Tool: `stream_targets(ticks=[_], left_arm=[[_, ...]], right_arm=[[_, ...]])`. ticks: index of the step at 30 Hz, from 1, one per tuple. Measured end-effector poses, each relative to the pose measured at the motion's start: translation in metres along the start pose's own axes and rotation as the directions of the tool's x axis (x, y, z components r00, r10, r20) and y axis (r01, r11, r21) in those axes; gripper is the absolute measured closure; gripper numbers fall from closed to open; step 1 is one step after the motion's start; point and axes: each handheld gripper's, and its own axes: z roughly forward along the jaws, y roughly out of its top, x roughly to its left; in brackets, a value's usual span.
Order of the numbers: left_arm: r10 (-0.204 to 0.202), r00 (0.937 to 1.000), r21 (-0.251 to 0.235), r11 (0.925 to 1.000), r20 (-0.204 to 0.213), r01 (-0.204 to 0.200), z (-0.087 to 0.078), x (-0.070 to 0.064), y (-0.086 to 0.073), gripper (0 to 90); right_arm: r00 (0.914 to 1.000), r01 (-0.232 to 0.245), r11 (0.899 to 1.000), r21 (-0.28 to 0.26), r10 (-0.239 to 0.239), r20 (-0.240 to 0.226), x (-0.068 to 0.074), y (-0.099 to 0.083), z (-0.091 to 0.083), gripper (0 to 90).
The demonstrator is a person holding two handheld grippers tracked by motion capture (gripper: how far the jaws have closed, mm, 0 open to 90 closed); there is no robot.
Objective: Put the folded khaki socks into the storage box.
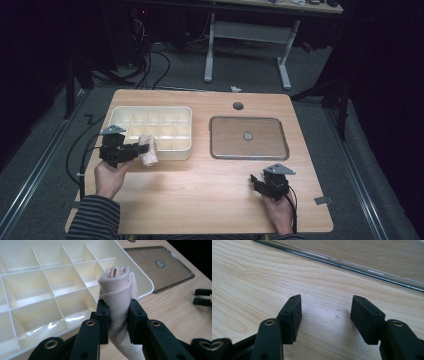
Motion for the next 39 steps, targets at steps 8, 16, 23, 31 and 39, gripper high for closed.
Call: stream_targets(ticks=[8, 16, 23, 31, 39], left_arm=[[0.014, 0.9999, 0.015, 0.9998, 0.001, -0.014, 0.008, 0.0, 0.008, 74.4], [0.032, 0.9995, 0.0, 0.9995, -0.002, -0.032, 0.006, 0.0, 0.02, 74.4], [0.004, 1.0, 0.002, 1.0, -0.005, -0.004, 0.01, 0.01, 0.023, 74.3], [0.003, 1.0, -0.001, 1.0, 0.002, -0.003, 0.016, 0.015, 0.034, 74.4], [-0.014, 0.9999, 0.015, 0.9998, 0.001, 0.014, 0.023, 0.023, 0.034, 74.4]], right_arm=[[1.0, 0.0, 1.0, 0.0, 0.0, -0.001, 0.0, 0.0, 0.0, 42.3], [1.0, 0.0, 1.0, 0.001, 0.0, -0.001, 0.0, 0.0, 0.0, 42.3], [1.0, 0.001, 1.0, 0.0, -0.001, -0.001, 0.0, 0.0, 0.0, 42.2], [1.0, 0.001, 1.0, 0.0, -0.001, -0.001, 0.0, 0.0, 0.0, 42.2], [1.0, 0.0, 1.0, 0.001, 0.0, -0.002, 0.0, 0.0, 0.0, 42.2]])
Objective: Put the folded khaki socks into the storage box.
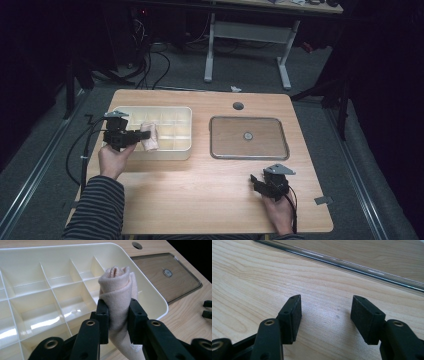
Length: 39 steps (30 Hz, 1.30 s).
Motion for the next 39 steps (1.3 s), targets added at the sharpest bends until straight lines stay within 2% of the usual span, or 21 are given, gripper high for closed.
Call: stream_targets(ticks=[5, 9, 22, 33, 39], left_arm=[[-0.014, 0.9999, 0.01, 0.9999, -0.004, 0.014, 0.005, 0.007, 0.0, 74.4], [-0.029, 0.9995, 0.01, 0.9995, 0.012, 0.029, 0.008, 0.01, 0.0, 74.4], [-0.032, 0.9995, 0.082, 0.9961, -0.001, 0.032, 0.024, 0.019, -0.004, 74.4], [-0.005, 0.9998, 0.158, 0.9874, -0.021, 0.009, 0.04, 0.023, -0.008, 74.5], [0.017, 0.9994, 0.18, 0.9836, -0.03, -0.012, 0.042, 0.024, -0.009, 74.5]], right_arm=[[1.0, 0.0, 1.0, 0.0, 0.0, 0.0, 0.0, 0.0, 0.0, 42.2], [1.0, 0.0, 1.0, 0.0, 0.0, 0.0, 0.0, 0.0, 0.0, 42.2], [1.0, 0.0, 1.0, 0.0, 0.0, 0.001, 0.0, 0.0, 0.0, 42.2], [1.0, -0.002, 1.0, 0.0, 0.002, 0.002, 0.0, 0.0, 0.0, 42.2], [1.0, -0.002, 1.0, -0.001, 0.002, 0.002, 0.0, 0.0, 0.0, 42.2]])
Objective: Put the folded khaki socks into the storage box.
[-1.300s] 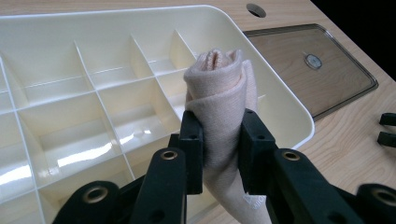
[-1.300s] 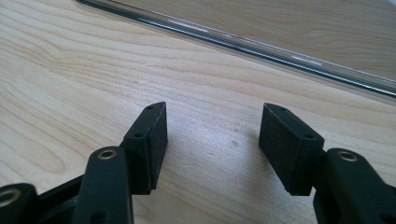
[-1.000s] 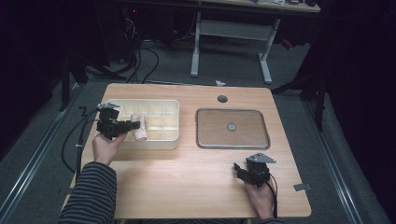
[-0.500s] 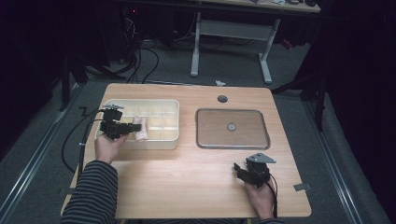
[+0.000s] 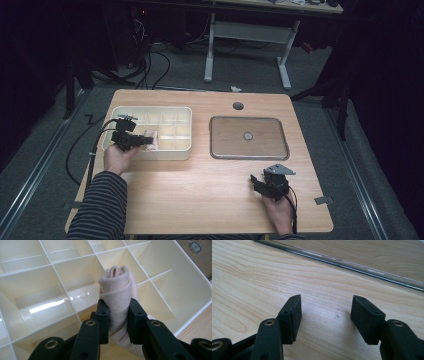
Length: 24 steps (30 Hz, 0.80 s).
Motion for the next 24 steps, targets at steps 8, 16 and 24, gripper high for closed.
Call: stream_targets(ticks=[8, 16, 24], left_arm=[[0.03, 0.9994, 0.02, 0.9994, -0.016, -0.03, 0.0015, 0.0, 0.0, 74.5], [0.07, 0.997, 0.048, 0.9965, -0.033, -0.068, 0.0033, -0.0004, 0.0001, 74.7], [0.122, 0.9908, 0.112, 0.987, -0.059, -0.115, 0.007, -0.0044, 0.0028, 74.8]], right_arm=[[1.0, 0.0, 1.0, 0.0, 0.0, 0.0, 0.0, 0.0, 0.0, 42.2], [1.0, 0.0, 1.0, 0.0, 0.0, 0.0, 0.0, 0.0, 0.0, 42.2], [1.0, 0.0, 1.0, 0.0, 0.0, 0.0, 0.0001, 0.0, 0.0, 42.2]])
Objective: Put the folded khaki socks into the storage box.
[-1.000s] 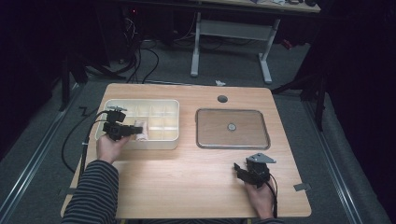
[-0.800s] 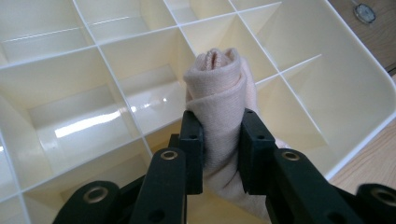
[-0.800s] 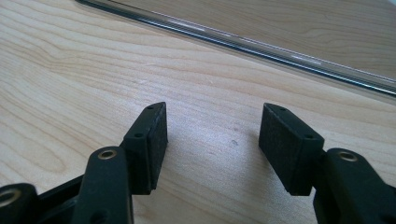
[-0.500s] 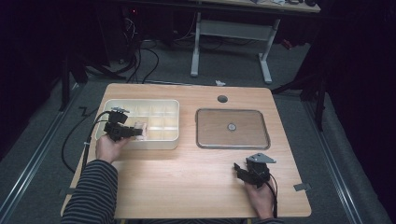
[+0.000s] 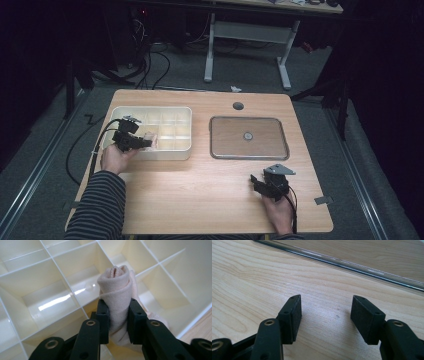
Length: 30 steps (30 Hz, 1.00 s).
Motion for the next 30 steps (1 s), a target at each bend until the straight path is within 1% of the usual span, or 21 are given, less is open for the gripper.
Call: stream_targets(ticks=[5, 7, 9, 14, 15, 18, 21, 24, 27, 30], left_arm=[[-0.006, 1.0, 0.0, 1.0, 0.006, 0.006, 0.0, 0.001, 0.0, 74.6], [-0.013, 0.9999, 0.007, 0.9999, 0.01, 0.013, 0.001, 0.002, 0.0, 74.4], [-0.027, 0.9995, 0.025, 0.9993, 0.018, 0.027, 0.002, 0.003, 0.002, 74.1], [-0.041, 0.9989, 0.03, 0.9987, 0.025, 0.04, 0.003, 0.004, 0.002, 73.5], [-0.038, 0.999, 0.032, 0.9988, 0.024, 0.038, 0.003, 0.004, 0.002, 73.2], [-0.034, 0.9994, 0.019, 0.9992, 0.01, 0.034, 0.001, 0.002, 0.001, 71.7], [-0.047, 0.9989, -0.01, 0.9989, 0.006, 0.047, -0.002, 0.001, -0.002, 70.0], [-0.061, 0.9981, -0.031, 0.9977, 0.009, 0.061, -0.005, 0.001, -0.004, 66.5], [-0.066, 0.9977, -0.038, 0.9971, 0.013, 0.066, -0.008, 0.001, -0.004, 64.2], [-0.081, 0.9965, -0.056, 0.9951, 0.018, 0.082, -0.009, 0.002, -0.003, 59.5]], right_arm=[[1.0, -0.002, 1.0, 0.0, 0.002, 0.001, 0.0, 0.0, 0.0, 42.2], [1.0, -0.002, 1.0, 0.0, 0.002, 0.001, 0.0, 0.0, 0.0, 42.2], [1.0, -0.002, 1.0, 0.0, 0.002, 0.001, 0.0, 0.0, 0.0, 42.2], [1.0, -0.001, 1.0, 0.0, 0.001, 0.001, 0.0, 0.0, 0.0, 42.2], [1.0, -0.001, 1.0, 0.0, 0.001, 0.001, 0.0, 0.0, 0.0, 42.2], [1.0, -0.001, 1.0, 0.0, 0.001, 0.001, 0.0, 0.0, 0.0, 42.2], [1.0, -0.002, 1.0, 0.0, 0.002, 0.001, 0.0, 0.0, 0.0, 42.2], [1.0, -0.002, 1.0, 0.0, 0.002, 0.001, 0.0, 0.0, 0.0, 42.2], [1.0, -0.001, 1.0, 0.0, 0.001, 0.001, 0.0, 0.0, 0.0, 42.2], [1.0, -0.002, 1.0, 0.0, 0.002, 0.001, 0.0, 0.0, 0.0, 42.2]])
